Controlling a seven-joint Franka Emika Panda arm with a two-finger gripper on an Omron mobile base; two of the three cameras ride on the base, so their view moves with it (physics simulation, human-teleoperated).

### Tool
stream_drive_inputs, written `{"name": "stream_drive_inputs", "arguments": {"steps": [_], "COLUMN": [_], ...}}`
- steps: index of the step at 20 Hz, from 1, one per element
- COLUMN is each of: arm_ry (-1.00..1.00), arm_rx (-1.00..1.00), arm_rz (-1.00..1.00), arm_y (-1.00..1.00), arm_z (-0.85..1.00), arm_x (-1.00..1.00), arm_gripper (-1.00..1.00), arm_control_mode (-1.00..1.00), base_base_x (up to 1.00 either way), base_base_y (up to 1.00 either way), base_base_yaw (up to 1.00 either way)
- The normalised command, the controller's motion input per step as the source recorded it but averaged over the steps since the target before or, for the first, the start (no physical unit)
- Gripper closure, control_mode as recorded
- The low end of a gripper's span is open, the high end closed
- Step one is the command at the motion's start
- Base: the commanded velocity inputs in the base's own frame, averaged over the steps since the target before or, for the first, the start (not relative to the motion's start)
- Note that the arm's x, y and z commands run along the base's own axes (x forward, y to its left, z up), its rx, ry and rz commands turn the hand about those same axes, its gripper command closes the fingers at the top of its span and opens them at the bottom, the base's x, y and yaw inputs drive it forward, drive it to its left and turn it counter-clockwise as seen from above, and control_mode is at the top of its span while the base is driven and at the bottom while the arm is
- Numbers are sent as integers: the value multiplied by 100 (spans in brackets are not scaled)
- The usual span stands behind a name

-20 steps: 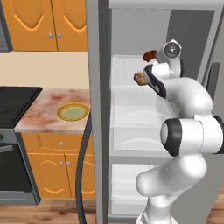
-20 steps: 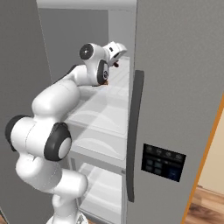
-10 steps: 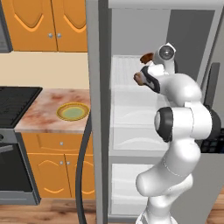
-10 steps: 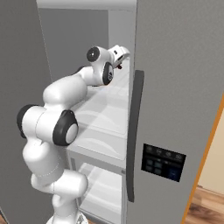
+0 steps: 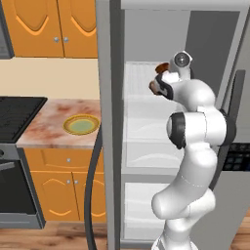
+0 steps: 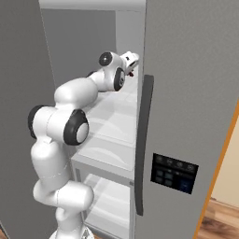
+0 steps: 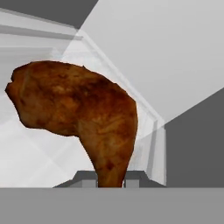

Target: Place the chicken drumstick on the counter behind the older chicken drumstick on the same shelf of the fridge to maintain FIFO order. Close the fridge door when finished.

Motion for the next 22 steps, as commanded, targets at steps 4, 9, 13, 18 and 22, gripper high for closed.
{"name": "stream_drive_inputs", "arguments": {"steps": [4, 9, 13, 18, 22], "arm_ry": [1, 0, -8, -24, -24], "arm_rx": [0, 0, 0, 0, 0], "arm_rz": [0, 0, 0, 0, 0], "arm_y": [-7, 0, 0, 2, 8], "arm_z": [-4, 0, 1, 44, 60], "arm_x": [27, 19, -3, -51, -66], "arm_gripper": [-100, -100, -100, -100, -100], "arm_control_mode": [-100, -100, -100, -100, -100], "base_base_x": [0, 0, 0, 0, 0], "base_base_y": [0, 0, 0, 0, 0], "base_base_yaw": [0, 0, 0, 0, 0]}}
